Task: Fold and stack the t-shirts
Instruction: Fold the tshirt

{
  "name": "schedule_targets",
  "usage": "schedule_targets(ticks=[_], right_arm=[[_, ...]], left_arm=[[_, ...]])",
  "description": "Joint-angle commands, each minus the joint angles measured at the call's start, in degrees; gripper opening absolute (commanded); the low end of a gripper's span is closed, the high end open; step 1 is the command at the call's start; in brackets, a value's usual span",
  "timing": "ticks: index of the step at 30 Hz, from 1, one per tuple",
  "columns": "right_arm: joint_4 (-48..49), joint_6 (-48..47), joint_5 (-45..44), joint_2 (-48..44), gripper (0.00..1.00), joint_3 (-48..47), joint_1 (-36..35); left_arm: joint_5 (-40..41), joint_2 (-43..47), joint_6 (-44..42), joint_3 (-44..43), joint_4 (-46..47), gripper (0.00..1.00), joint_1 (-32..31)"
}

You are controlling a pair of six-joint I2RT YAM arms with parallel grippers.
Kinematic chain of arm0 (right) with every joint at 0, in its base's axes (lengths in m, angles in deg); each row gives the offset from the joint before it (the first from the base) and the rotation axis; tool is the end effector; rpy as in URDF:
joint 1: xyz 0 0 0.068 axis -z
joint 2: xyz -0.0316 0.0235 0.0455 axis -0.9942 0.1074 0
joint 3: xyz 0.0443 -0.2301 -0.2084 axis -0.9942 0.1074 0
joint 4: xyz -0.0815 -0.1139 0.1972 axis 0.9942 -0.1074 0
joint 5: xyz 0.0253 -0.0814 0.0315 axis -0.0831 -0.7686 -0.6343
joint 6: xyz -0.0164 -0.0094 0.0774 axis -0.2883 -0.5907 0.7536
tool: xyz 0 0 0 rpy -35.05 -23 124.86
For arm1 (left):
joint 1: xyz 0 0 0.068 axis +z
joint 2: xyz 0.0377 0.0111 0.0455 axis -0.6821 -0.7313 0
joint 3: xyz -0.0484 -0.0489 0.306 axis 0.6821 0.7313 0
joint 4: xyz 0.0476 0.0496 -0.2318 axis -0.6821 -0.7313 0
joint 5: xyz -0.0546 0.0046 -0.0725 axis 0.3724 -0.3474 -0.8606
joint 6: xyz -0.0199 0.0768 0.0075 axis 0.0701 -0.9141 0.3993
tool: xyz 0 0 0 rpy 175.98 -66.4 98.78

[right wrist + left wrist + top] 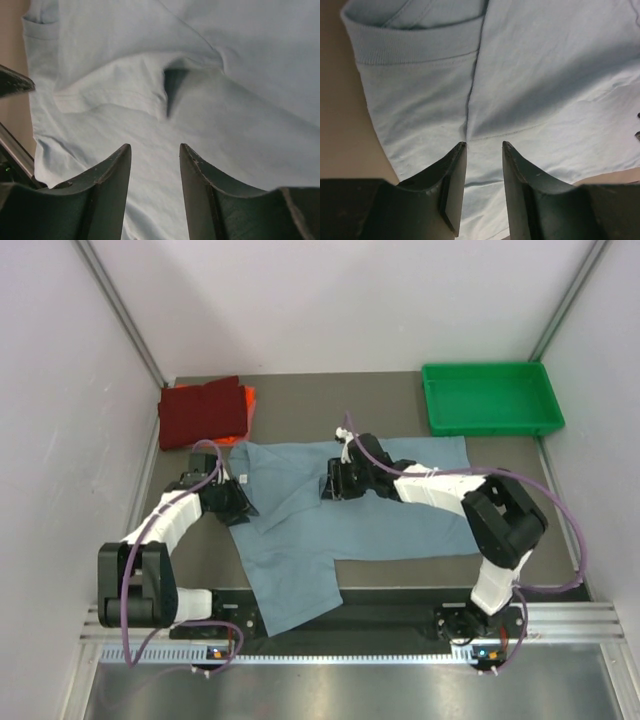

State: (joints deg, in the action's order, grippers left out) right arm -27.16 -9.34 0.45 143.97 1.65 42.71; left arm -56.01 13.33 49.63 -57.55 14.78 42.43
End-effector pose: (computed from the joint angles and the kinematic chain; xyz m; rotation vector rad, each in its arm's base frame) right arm 0.2854 0.2703 0.2232 -0.3855 2.4437 0.8476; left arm 0.2282 -0.0232 0.2108 -0.6252 2.6557 -0.5815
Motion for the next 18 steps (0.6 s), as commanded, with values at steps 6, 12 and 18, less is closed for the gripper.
schedule_targets(ticks=[6,12,18], right_arm=[[9.7,-5.0,3.4,6.9,0.48,-6.5,-1.3],[11.1,-5.2,3.0,10.3,0.48,-7.2,-1.3],[13.8,-4.4,4.0,12.3,0.42,-6.2,-1.3]], left_arm=[[-1.2,-0.3,5.2,4.5,9.0,0.43,0.0],[0.3,-1.1,6.9,5.7,11.5,0.43,0.0],[1.7,-1.6,7.8,6.7,12.4,0.43,-0.1]])
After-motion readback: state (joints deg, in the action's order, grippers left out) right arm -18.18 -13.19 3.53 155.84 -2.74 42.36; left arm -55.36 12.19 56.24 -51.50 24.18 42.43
